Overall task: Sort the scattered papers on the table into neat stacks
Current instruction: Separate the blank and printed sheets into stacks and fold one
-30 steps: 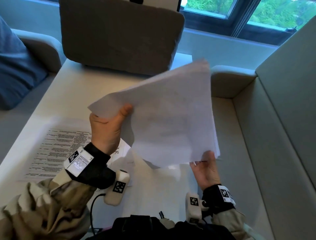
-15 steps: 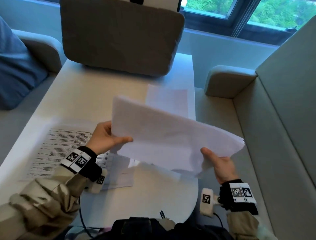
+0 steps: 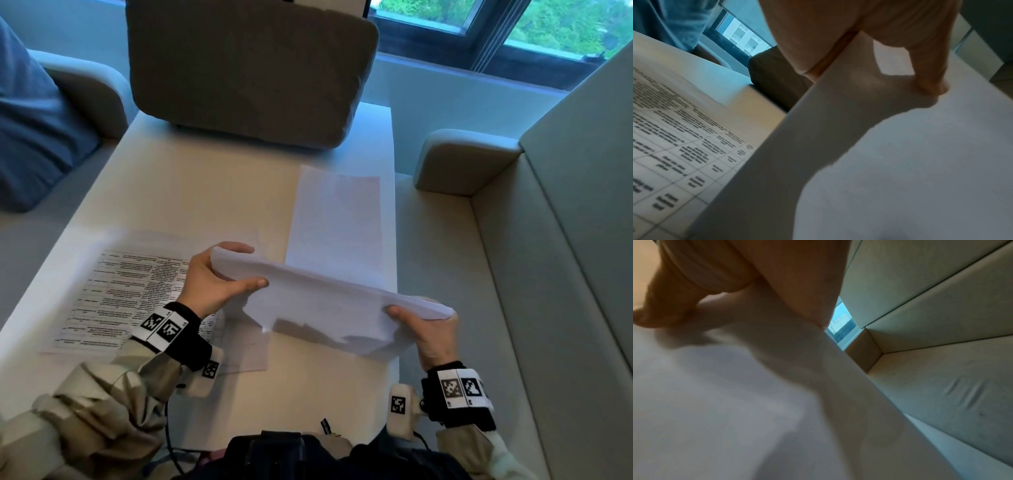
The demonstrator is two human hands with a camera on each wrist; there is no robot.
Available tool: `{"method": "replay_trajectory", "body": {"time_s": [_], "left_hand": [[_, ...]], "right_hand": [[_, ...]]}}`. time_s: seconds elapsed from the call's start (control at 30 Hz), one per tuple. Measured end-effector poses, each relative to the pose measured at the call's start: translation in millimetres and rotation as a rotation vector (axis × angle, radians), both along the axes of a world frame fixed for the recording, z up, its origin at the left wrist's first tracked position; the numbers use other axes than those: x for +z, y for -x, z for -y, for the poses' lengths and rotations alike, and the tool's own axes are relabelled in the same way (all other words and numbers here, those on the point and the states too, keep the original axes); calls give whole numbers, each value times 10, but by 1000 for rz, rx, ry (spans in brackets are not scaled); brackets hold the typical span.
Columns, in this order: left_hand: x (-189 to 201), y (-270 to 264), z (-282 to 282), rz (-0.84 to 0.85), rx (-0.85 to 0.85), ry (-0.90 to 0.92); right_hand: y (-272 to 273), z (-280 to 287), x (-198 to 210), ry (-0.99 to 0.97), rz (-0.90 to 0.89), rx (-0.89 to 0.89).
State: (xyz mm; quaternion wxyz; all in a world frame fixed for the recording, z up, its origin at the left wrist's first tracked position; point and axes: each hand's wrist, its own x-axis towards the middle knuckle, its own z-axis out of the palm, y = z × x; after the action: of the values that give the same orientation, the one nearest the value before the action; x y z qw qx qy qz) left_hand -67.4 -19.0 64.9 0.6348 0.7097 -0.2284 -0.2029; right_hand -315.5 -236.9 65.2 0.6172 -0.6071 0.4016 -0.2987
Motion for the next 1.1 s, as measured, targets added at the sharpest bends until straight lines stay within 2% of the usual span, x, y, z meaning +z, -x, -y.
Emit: {"method": "replay_trajectory", "body": {"time_s": [0.1, 0.2, 0.37, 0.53, 0.67, 0.8, 0.87, 0.93, 1.1], "left_hand": [[-42, 7, 10, 121, 8, 62], [-57, 8, -7, 358, -29, 85], [-46, -2, -7, 521, -91, 78], [12, 2, -15, 374, -4, 132], [142, 2, -15, 295, 83, 162], [273, 56, -17, 297, 88, 258], [293, 35, -30, 309, 95, 237], [260, -20, -61, 239, 102, 182], [25, -5, -106, 13, -2, -12]], "right_hand": [[-50, -20, 48, 55, 81, -70], [-91, -13, 60, 30, 95, -189], [-155, -33, 48, 14, 112, -332], [-186, -39, 83, 80, 139, -362], [-236, -96, 181, 110, 216, -280], [-295, -184, 253, 147, 246, -288], [-315, -173, 289, 164, 284, -359], [-338, -120, 302, 189, 296, -384], [-364, -56, 121, 115, 275, -295]]}}
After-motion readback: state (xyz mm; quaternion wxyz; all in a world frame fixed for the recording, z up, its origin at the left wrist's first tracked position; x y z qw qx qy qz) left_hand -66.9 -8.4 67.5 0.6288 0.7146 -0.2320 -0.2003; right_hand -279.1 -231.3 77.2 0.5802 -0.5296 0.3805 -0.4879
